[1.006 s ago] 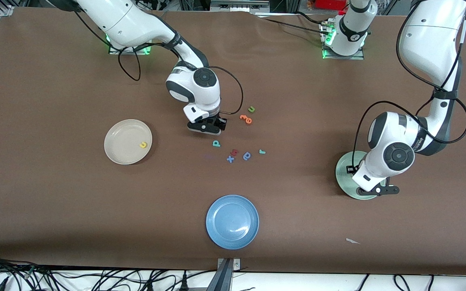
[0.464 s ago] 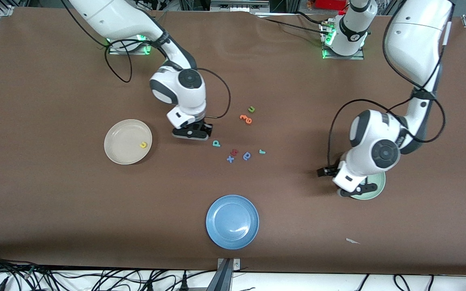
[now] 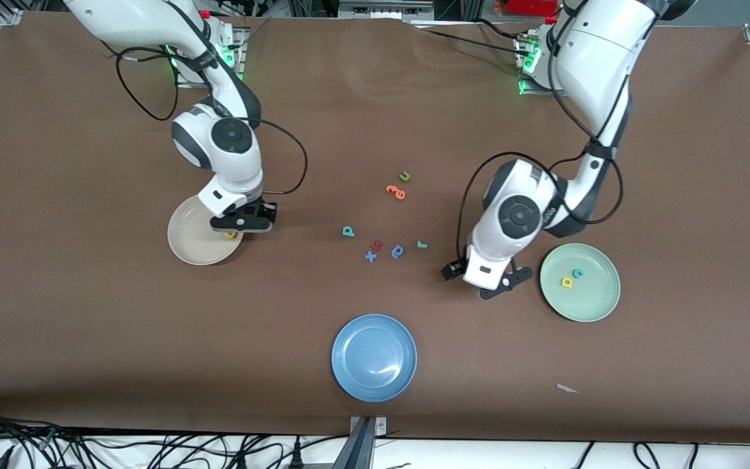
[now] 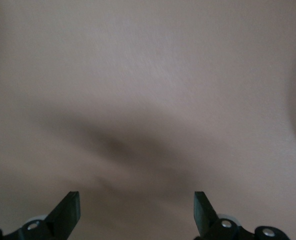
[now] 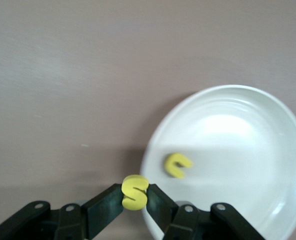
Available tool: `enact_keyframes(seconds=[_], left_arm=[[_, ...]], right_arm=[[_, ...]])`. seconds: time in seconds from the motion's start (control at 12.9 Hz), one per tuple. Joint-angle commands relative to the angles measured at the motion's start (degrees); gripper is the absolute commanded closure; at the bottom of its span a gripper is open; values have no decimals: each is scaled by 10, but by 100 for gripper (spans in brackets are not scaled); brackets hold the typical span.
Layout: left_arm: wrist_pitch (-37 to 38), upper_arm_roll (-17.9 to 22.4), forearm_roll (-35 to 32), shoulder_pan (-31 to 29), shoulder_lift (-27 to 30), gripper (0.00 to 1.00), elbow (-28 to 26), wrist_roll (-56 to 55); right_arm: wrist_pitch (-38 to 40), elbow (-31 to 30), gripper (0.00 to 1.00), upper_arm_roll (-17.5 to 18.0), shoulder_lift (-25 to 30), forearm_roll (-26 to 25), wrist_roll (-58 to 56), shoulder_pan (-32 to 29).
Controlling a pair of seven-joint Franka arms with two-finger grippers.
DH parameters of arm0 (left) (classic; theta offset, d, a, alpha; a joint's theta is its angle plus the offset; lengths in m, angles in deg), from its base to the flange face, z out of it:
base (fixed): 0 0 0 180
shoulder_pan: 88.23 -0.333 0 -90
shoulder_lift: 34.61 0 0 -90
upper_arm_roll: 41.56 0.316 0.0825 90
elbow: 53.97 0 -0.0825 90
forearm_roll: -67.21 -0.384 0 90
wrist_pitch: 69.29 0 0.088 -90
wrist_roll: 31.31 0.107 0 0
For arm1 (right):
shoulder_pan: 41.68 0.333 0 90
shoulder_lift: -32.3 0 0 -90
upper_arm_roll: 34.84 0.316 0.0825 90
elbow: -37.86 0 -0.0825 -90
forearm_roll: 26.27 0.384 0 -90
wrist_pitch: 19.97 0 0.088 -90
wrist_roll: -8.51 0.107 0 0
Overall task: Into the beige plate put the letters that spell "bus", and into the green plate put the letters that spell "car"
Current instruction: 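Place the yellow o on the green plate while the right places yellow s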
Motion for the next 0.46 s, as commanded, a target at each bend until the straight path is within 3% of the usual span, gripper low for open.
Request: enact_keyframes(seconds=[0.0, 0.39], left_arm=[[-56, 6, 18, 29, -3, 0, -28, -119], [-60, 9, 9, 68, -4, 0, -33, -311]], right_arm=[[-6, -39, 77, 7, 26, -2, -39, -28], [-6, -39, 37, 7, 23, -1, -36, -28]])
